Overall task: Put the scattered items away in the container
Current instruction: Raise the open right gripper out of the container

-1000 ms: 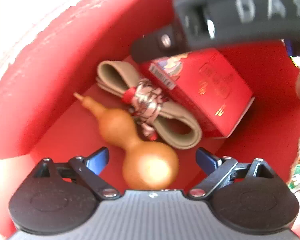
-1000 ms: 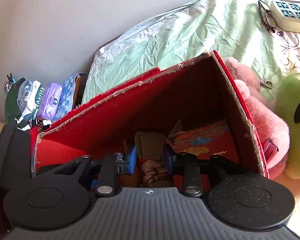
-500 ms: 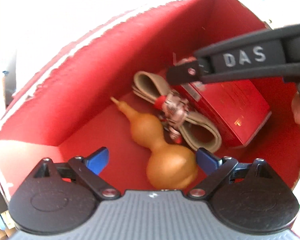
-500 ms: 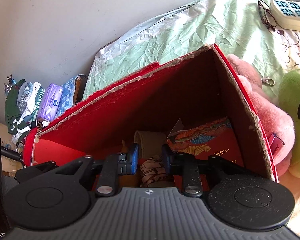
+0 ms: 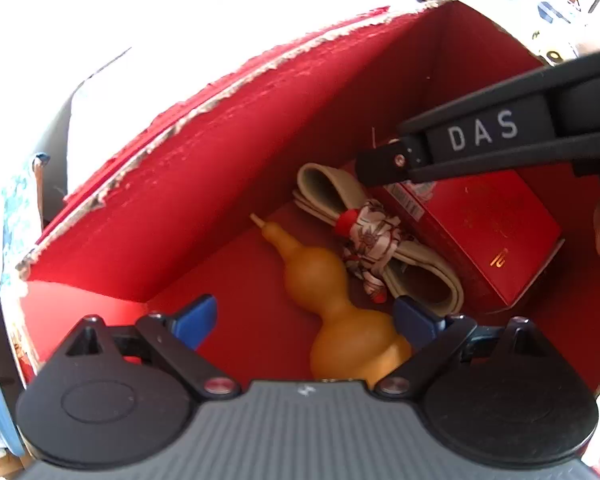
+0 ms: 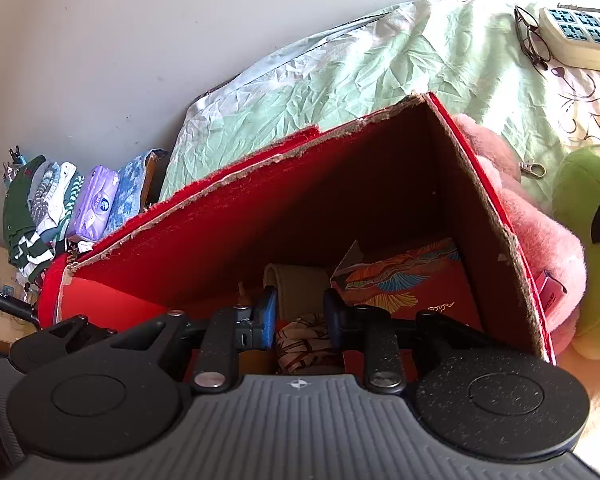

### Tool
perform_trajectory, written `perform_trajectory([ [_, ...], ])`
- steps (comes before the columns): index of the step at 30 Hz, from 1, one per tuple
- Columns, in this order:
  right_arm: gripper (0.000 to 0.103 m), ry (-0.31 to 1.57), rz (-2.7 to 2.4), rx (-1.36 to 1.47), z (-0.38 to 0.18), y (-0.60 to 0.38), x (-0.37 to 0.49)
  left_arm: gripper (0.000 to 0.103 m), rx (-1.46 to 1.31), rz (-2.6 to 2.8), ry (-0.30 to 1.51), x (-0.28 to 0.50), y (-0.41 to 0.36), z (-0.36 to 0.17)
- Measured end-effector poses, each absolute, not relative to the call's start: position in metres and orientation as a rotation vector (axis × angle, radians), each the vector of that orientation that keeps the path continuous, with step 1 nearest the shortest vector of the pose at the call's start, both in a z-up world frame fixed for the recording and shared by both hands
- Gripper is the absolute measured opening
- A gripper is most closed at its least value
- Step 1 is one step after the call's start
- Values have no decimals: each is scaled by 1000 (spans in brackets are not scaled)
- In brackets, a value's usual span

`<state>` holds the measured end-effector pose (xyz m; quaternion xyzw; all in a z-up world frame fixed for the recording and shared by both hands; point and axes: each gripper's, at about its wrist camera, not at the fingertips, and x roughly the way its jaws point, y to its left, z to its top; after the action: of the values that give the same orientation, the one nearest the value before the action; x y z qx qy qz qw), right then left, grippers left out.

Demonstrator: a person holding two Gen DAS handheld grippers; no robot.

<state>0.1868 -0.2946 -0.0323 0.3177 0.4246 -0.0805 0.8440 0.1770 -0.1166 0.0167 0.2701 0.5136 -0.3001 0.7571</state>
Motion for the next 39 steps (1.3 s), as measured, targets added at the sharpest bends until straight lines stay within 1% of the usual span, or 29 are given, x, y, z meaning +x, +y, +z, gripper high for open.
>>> perform_trajectory([
  [14, 29, 922, -170, 656, -33, -294, 189, 95, 608, -626, 1044, 159, -122, 29],
  [24, 30, 888, -124, 639, -30, -292, 187, 95, 580, -547, 980, 149, -118, 42],
  [30, 33, 801, -99, 598, -15, -292, 172, 95, 442, -454, 904, 128, -94, 75],
  [31, 33, 780, -97, 580, -10, -291, 167, 95, 417, -440, 878, 116, -77, 82],
  [32, 33, 751, -91, 566, -4, -290, 162, 95, 393, -425, 853, 93, -36, 88],
  [33, 34, 723, -83, 557, 1, -289, 157, 95, 363, -411, 830, 109, -34, 94],
  [35, 42, 680, -72, 536, 11, -285, 147, 95, 298, -387, 809, 141, -60, 117],
  [37, 45, 647, -65, 498, 19, -280, 137, 96, 232, -359, 803, 136, -53, 120],
  [38, 49, 637, -65, 482, 22, -277, 133, 96, 210, -340, 808, 125, -52, 122],
  [39, 52, 628, -63, 469, 24, -275, 127, 96, 199, -320, 813, 117, -59, 109],
])
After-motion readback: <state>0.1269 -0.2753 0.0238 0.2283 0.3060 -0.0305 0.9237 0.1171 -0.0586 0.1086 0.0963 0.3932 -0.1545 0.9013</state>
